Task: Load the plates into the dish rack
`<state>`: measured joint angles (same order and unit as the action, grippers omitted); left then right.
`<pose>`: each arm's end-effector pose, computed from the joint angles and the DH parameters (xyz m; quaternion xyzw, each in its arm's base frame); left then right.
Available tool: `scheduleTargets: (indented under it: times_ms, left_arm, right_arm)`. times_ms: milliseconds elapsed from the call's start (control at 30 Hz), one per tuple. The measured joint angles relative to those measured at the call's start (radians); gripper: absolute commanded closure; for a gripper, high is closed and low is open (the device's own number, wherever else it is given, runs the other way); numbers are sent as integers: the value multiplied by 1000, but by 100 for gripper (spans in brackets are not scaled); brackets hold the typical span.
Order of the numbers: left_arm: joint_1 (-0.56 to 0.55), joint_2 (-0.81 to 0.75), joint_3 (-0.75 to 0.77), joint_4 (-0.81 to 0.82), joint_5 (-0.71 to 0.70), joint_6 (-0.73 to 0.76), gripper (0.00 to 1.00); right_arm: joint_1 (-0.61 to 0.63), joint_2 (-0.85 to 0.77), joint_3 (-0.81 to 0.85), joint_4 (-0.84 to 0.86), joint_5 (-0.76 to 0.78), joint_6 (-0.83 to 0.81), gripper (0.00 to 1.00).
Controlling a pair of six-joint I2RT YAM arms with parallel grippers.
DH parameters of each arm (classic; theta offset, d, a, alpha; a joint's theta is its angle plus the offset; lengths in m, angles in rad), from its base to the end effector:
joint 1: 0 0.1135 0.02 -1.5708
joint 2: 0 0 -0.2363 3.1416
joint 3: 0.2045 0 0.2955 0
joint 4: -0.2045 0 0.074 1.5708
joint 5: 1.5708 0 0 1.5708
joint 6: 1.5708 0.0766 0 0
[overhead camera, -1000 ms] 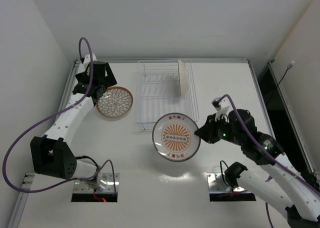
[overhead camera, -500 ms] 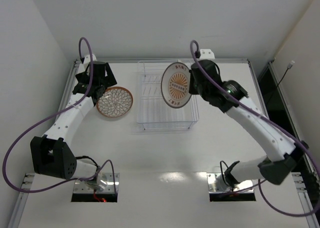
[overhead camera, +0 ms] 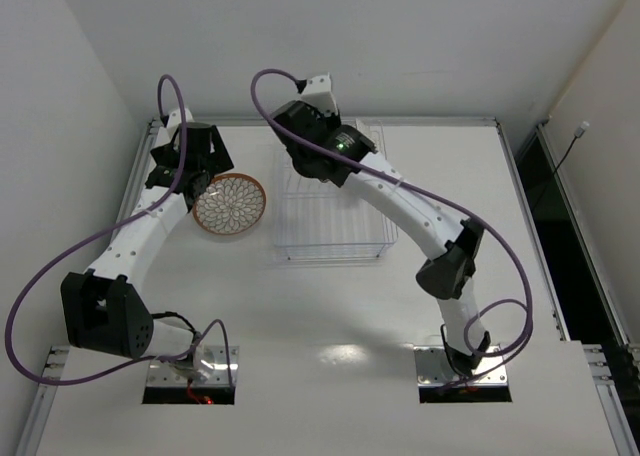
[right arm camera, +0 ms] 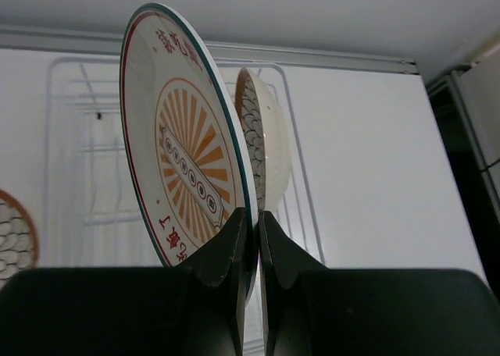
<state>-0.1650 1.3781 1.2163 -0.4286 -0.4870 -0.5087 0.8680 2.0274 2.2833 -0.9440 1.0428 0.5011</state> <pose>0.3883 -0.0283 0.2792 -0.2582 0.8242 0.0497 0.5015 0.3581 0.3204 0.3854 0.0662 0.8097 -0.1147 0.5717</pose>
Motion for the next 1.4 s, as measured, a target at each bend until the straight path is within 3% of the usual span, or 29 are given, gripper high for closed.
scheduleTargets:
  times_ms: [500,1200,1400]
  left_arm:
    - [0,13,0,-1,0,0,0]
    - [0,13,0,-1,0,0,0]
    - [0,13,0,-1,0,0,0]
  right_arm:
    - [-16,71,-56,126,300,-193,100]
    - [-61,228,-144,175,266,-203,100]
    - [-85,259,-144,201,216,-202,95]
